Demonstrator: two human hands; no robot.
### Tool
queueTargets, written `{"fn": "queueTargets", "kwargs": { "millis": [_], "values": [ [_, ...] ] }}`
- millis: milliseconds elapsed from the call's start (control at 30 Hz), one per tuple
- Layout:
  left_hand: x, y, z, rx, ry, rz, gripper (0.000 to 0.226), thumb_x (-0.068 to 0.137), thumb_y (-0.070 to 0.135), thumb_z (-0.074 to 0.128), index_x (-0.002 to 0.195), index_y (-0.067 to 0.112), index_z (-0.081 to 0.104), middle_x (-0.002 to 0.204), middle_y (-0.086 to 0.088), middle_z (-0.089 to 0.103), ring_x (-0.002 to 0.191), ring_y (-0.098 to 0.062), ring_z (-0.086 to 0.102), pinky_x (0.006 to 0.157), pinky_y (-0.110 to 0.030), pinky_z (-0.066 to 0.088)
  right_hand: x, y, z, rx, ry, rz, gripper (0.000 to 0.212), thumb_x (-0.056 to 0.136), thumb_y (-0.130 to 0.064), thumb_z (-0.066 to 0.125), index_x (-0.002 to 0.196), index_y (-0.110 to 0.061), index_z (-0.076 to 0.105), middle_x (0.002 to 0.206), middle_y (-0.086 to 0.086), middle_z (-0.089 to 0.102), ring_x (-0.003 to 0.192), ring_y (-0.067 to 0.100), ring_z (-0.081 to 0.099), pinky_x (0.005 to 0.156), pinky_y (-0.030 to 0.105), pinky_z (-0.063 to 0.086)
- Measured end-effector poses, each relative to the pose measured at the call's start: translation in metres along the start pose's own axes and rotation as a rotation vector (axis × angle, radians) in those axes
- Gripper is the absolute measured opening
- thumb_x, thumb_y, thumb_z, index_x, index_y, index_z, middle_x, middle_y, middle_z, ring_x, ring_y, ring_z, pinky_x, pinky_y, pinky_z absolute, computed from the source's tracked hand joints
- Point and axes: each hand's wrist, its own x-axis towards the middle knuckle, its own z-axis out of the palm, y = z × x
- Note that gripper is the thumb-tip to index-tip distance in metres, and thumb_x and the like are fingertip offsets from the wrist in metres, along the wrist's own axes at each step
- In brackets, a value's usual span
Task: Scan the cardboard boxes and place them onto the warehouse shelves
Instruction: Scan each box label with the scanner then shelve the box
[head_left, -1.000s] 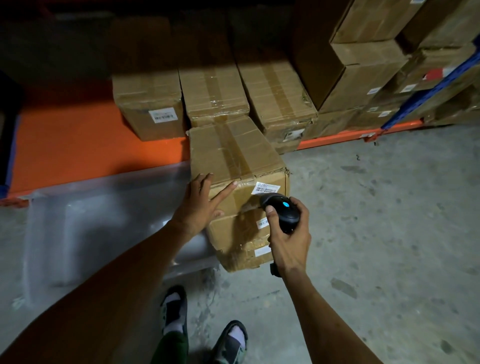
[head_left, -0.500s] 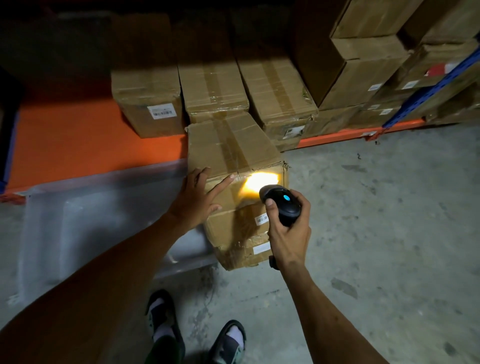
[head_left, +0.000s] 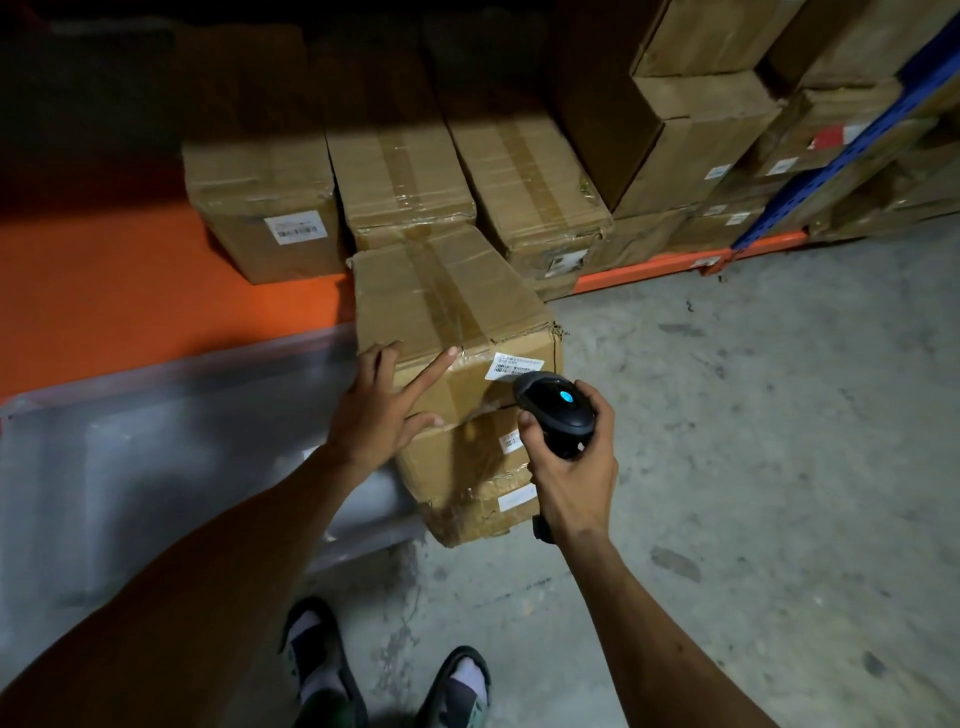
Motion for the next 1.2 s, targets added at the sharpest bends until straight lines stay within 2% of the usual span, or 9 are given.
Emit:
{"fn": "queueTargets", "kwargs": {
  "millis": [267, 367, 500, 600, 700, 800, 900, 1100, 1200],
  "values": [
    [-0.043, -0.103, -0.015, -0.022, -0.119, 0.042, 0.103, 0.071, 0.050, 0.082, 0.153, 0.044, 0.020, 0.135, -0.018, 0.041, 0.124, -0.039, 0.046, 0.052, -0.050, 0.058, 0.006, 0.001, 0.012, -0.026, 0.068, 0.043, 0.062, 0.084, -0.038, 0.084, 0.135, -0.044, 0.050, 0.110, -0.034, 0.065, 0.108, 0.015, 0.069, 0.085, 0.052, 0.062],
    [-0.055, -0.138, -0.023, -0.142, -0.161, -0.038, 0.081, 0.077, 0.064, 0.062, 0.146, 0.058, 0.022, 0.153, -0.008, 0.026, 0.133, -0.035, 0.042, 0.077, -0.054, 0.058, 0.026, 0.011, 0.028, -0.116, 0.088, 0.096, 0.065, 0.079, -0.053, 0.080, 0.134, -0.050, 0.045, 0.118, -0.016, 0.066, 0.105, 0.025, 0.071, 0.085, 0.052, 0.062],
    [-0.066, -0.153, -0.025, -0.344, -0.119, -0.160, 0.104, 0.072, 0.034, 0.086, 0.122, 0.087, 0.012, 0.145, 0.033, 0.017, 0.135, -0.021, 0.040, 0.091, -0.055, 0.052, 0.068, 0.027, 0.053, -0.383, -0.028, 0.119, 0.082, 0.073, -0.057, 0.069, 0.146, -0.047, 0.034, 0.130, 0.010, 0.066, 0.111, 0.035, 0.069, 0.095, 0.054, 0.058],
    [-0.066, -0.155, -0.022, -0.281, -0.138, -0.113, 0.106, 0.071, 0.035, 0.085, 0.126, 0.084, 0.010, 0.144, 0.030, 0.017, 0.139, -0.022, 0.033, 0.092, -0.058, 0.051, 0.095, 0.017, 0.072, -0.658, -0.158, 0.057, 0.076, 0.093, -0.036, 0.072, 0.158, -0.029, 0.033, 0.135, 0.017, 0.065, 0.124, 0.037, 0.062, 0.105, 0.051, 0.051],
    [-0.066, -0.159, -0.015, -0.263, -0.126, -0.110, 0.111, 0.066, 0.033, 0.089, 0.134, 0.078, 0.013, 0.147, 0.030, 0.016, 0.140, -0.020, 0.032, 0.086, -0.055, 0.054, 0.115, 0.009, 0.091, -0.946, -0.194, 0.013, 0.068, 0.099, -0.037, 0.067, 0.157, -0.029, 0.032, 0.129, 0.018, 0.067, 0.118, 0.039, 0.064, 0.095, 0.048, 0.051],
    [-0.066, -0.166, -0.009, -0.270, -0.088, -0.036, 0.105, 0.062, 0.031, 0.092, 0.144, 0.056, 0.033, 0.146, -0.004, 0.032, 0.138, -0.023, 0.033, 0.076, -0.050, 0.059, 0.126, 0.008, 0.106, -1.068, -0.197, 0.017, 0.059, 0.100, -0.041, 0.063, 0.152, -0.028, 0.039, 0.123, 0.018, 0.068, 0.116, 0.039, 0.063, 0.094, 0.046, 0.050],
    [-0.065, -0.171, -0.006, -0.265, -0.092, 0.016, 0.094, 0.064, 0.034, 0.090, 0.145, 0.041, 0.043, 0.141, -0.013, 0.038, 0.134, -0.029, 0.038, 0.077, -0.046, 0.059, 0.135, 0.009, 0.115, -1.112, -0.215, 0.039, 0.053, 0.097, -0.047, 0.063, 0.142, -0.024, 0.047, 0.122, 0.018, 0.068, 0.117, 0.038, 0.061, 0.101, 0.048, 0.048],
    [-0.066, -0.175, 0.000, -0.286, -0.072, 0.040, 0.098, 0.068, 0.038, 0.086, 0.148, 0.053, 0.030, 0.149, -0.013, 0.033, 0.140, -0.028, 0.037, 0.087, -0.047, 0.057, 0.130, 0.019, 0.120, -1.156, -0.221, 0.038, 0.048, 0.095, -0.046, 0.063, 0.127, -0.020, 0.040, 0.106, 0.013, 0.071, 0.098, 0.035, 0.070, 0.093, 0.049, 0.054],
    [-0.066, -0.176, 0.001, -0.287, -0.071, 0.036, 0.102, 0.069, 0.040, 0.085, 0.148, 0.057, 0.023, 0.152, -0.013, 0.032, 0.142, -0.027, 0.033, 0.090, -0.048, 0.056, 0.125, 0.018, 0.116, -1.160, -0.222, 0.002, 0.061, 0.095, -0.046, 0.065, 0.139, -0.015, 0.036, 0.118, 0.017, 0.067, 0.110, 0.038, 0.064, 0.097, 0.050, 0.050]
  ]
}}
